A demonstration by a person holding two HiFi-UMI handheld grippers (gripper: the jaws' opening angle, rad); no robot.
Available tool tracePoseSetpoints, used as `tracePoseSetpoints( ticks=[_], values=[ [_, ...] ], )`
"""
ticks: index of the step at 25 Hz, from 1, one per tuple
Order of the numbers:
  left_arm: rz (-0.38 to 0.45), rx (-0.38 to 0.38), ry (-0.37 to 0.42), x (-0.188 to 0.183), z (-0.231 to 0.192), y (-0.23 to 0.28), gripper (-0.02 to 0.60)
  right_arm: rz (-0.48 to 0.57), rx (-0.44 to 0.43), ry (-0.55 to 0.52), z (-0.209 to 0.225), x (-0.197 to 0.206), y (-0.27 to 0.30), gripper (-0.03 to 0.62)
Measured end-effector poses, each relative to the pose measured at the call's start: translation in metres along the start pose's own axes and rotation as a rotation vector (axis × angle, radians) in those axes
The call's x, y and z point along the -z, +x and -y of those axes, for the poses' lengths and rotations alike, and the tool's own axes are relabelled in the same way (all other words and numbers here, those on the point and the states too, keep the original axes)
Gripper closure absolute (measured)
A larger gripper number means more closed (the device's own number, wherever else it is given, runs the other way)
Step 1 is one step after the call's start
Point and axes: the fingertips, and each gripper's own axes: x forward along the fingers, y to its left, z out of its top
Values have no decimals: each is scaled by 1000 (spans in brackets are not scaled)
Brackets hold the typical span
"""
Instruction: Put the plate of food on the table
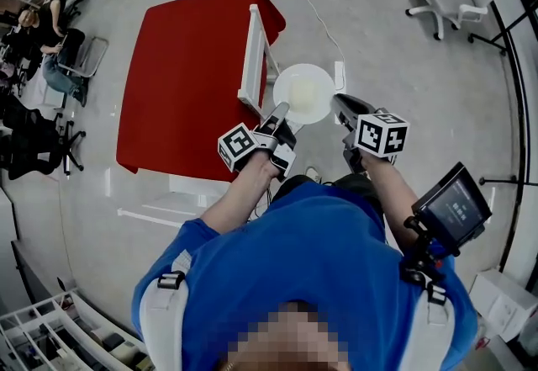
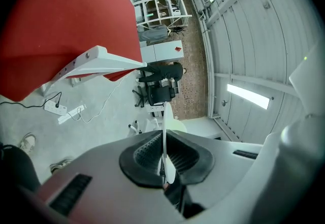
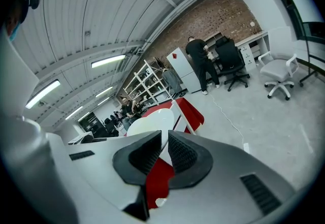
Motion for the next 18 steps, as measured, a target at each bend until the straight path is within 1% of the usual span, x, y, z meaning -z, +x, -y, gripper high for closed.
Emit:
tracePoseSetpoints(
  ticks=[4,6,8,10,15,17,18],
  values=[
    [24,-1,6,-4,2,-9,566,-2,-26,-10,-8,1,3,572],
    [44,-12,3,-5,3,11,566,-11,-46,-11,8,-14,10,572],
    [73,-24,3,-11,9,54,566,-23,-72,-13,41,-45,23,572],
    [98,-30,7,-15,13,78,567,-33,-97,-18,58,-65,32,572],
    [137,-27,4,-19,12,61,567,-44,-126,-39,43,-60,35,572],
    [150,-26,5,-19,14,74,566,-52,-134,-47,53,-70,37,572],
    [158,-28,2,-17,17,95,567,-58,-140,-49,69,-84,39,572]
  ],
)
